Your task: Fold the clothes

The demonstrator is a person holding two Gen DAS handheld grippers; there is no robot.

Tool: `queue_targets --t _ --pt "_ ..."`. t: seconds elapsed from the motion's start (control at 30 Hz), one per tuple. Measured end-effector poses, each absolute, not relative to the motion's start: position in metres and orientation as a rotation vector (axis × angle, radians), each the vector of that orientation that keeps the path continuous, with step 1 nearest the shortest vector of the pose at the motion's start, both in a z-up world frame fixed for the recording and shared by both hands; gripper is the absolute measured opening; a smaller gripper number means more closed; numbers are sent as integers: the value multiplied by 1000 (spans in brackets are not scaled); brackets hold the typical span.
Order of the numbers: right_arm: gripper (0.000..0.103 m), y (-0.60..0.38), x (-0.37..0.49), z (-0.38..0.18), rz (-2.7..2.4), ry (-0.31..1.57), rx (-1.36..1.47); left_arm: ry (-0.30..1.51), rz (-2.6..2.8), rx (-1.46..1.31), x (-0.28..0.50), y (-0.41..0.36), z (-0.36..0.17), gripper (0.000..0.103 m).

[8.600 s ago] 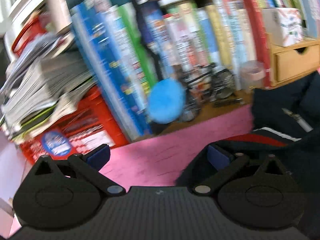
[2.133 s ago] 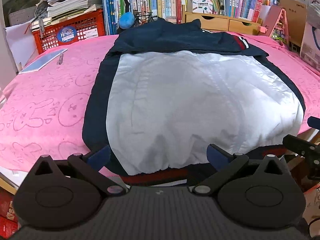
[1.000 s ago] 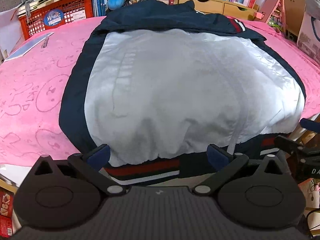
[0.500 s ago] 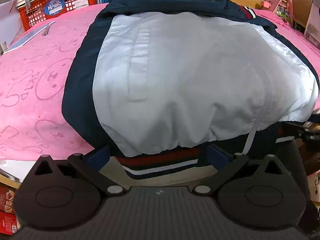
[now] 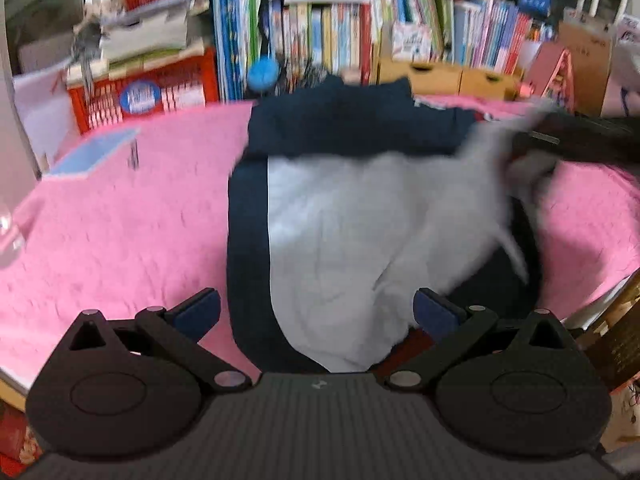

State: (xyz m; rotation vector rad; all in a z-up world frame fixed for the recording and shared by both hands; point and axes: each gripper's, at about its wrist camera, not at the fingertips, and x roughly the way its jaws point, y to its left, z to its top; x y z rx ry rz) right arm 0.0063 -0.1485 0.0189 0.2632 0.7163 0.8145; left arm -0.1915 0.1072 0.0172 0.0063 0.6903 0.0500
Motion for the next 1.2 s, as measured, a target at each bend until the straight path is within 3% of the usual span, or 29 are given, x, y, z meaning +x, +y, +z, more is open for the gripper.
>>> queue_targets --t 0.13,0.2,0.27,0.33,0.47,0.63,0.7,0.93,1.1,1.17,1.2 --pt "14 -89 103 11 793 871 343 666 29 53 -188 102 26 103" --pt "20 -72 141 4 786 973 406 683 8 67 -181 100 23 103" --pt "29 -70 152 1 808 1018 447 722 -17 91 -167 97 9 103" --pt "53 -78 151 4 837 993 466 763 -43 116 -154 94 -5 103" --pt "59 -106 145 19 840 925 405 787 -33 202 -122 105 -20 103" --pt "86 -146 128 37 767 819 201 715 128 70 -59 170 6 103" --pt "92 -149 118 39 742 775 60 685 215 -12 -35 196 16 103" --pt "96 -90 109 18 631 542 -531 656 355 -80 -22 241 32 103" --pt "97 -40 165 -19 716 616 -606 683 -31 -92 -64 221 46 103" --pt "91 -27 185 -34 711 699 -550 675 -121 -45 -72 206 48 103" --pt "67 -24 193 -40 689 752 -495 676 -102 -11 -69 200 44 103"
